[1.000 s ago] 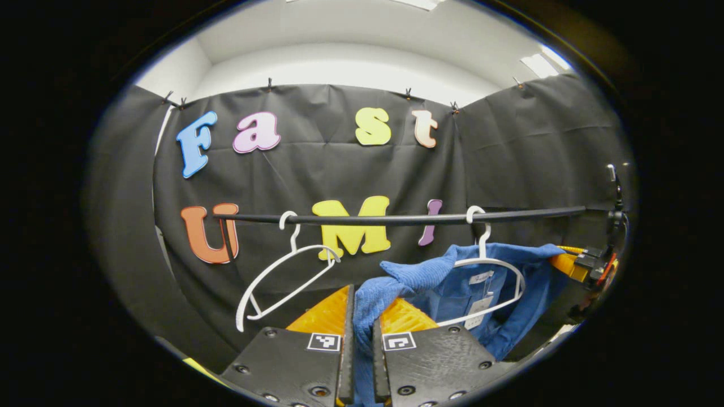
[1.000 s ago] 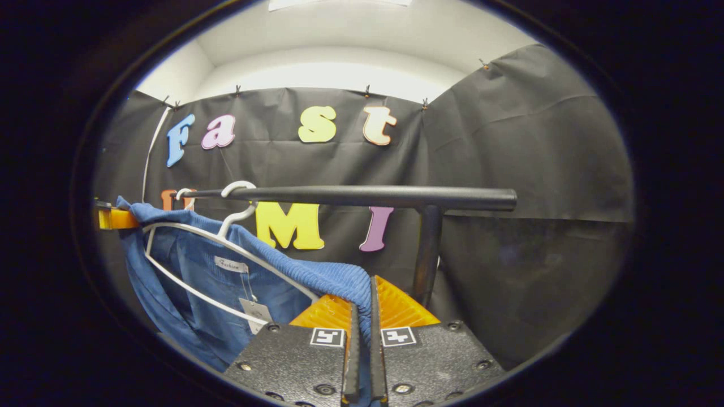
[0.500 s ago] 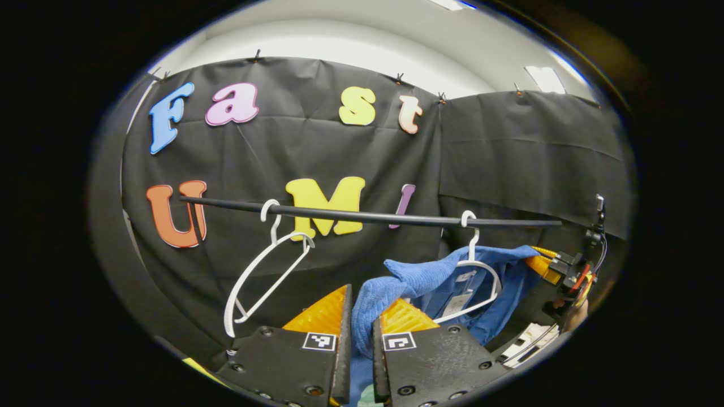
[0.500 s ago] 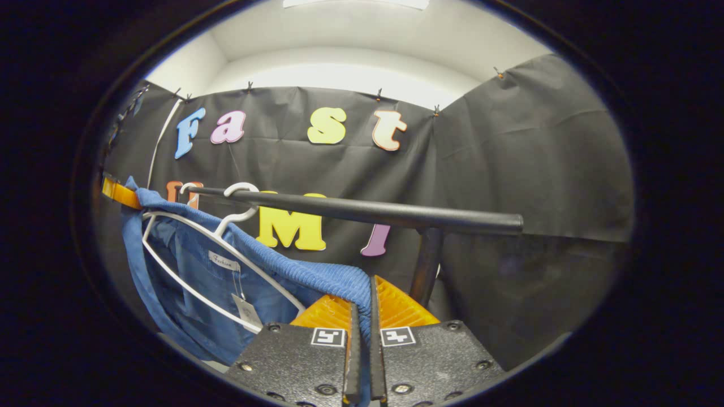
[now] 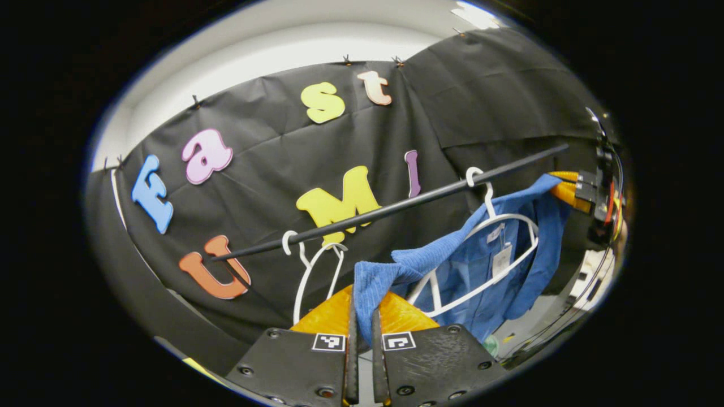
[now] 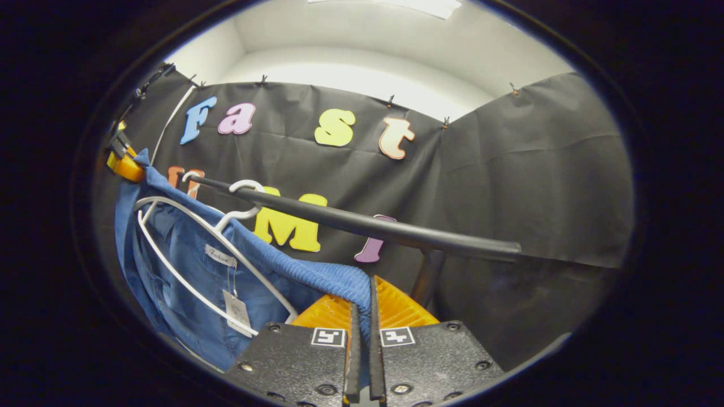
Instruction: Grasp the clothes on the hanger with both hands and then place them into the laundry hamper below.
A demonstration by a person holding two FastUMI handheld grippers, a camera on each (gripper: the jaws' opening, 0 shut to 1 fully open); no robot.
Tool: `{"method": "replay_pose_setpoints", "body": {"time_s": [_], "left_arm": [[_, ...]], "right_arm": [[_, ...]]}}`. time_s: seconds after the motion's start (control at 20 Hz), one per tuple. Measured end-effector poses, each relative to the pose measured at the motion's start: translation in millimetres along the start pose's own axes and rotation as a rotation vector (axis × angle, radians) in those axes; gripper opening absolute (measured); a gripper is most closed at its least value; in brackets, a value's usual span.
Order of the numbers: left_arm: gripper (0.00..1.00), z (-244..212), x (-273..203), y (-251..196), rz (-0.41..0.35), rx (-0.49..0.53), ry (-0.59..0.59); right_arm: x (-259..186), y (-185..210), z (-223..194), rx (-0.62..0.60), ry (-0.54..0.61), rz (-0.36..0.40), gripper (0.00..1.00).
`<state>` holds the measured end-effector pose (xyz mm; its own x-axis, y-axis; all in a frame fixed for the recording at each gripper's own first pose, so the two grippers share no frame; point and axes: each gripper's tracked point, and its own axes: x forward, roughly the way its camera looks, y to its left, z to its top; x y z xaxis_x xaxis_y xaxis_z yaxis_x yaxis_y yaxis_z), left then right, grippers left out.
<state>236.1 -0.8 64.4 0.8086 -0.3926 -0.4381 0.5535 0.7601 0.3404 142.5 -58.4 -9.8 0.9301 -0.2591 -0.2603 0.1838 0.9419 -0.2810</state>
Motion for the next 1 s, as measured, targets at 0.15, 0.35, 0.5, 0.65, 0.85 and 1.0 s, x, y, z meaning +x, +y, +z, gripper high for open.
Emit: {"method": "replay_pose_setpoints", "body": {"time_s": [0.15, 0.35, 0.5, 0.65, 0.85, 1.0], "left_arm": [[0.08, -3.0, 8.5, 8.7, 0.034, 0.065, 0.015], [0.1, -30.3, 34.4, -2.8, 0.0, -0.029, 0.006], [0.1, -40.8, 46.7, -27.3, -0.08, -0.126, -0.025], [0.1, -57.7, 63.0, -42.9, -0.134, -0.211, -0.035], [0.12, -71.3, 84.4, -64.7, -0.218, -0.307, -0.081], [0.11, -73.3, 96.8, -78.7, -0.284, -0.388, -0.134]], "right_arm": [[-0.1, -3.7, 3.0, -0.008, -0.008, -0.007, 0.1], [4.0, -9.4, -6.3, 0.02, 0.016, -0.01, 0.09], [8.6, -11.6, -25.7, 0.039, 0.058, -0.014, 0.1], [12.1, -5.7, -43.8, 0.064, 0.104, -0.008, 0.1], [12.2, -3.3, -59.2, 0.085, 0.146, -0.008, 0.1], [10.1, -1.2, -64.6, 0.087, 0.159, -0.011, 0.1]]}}
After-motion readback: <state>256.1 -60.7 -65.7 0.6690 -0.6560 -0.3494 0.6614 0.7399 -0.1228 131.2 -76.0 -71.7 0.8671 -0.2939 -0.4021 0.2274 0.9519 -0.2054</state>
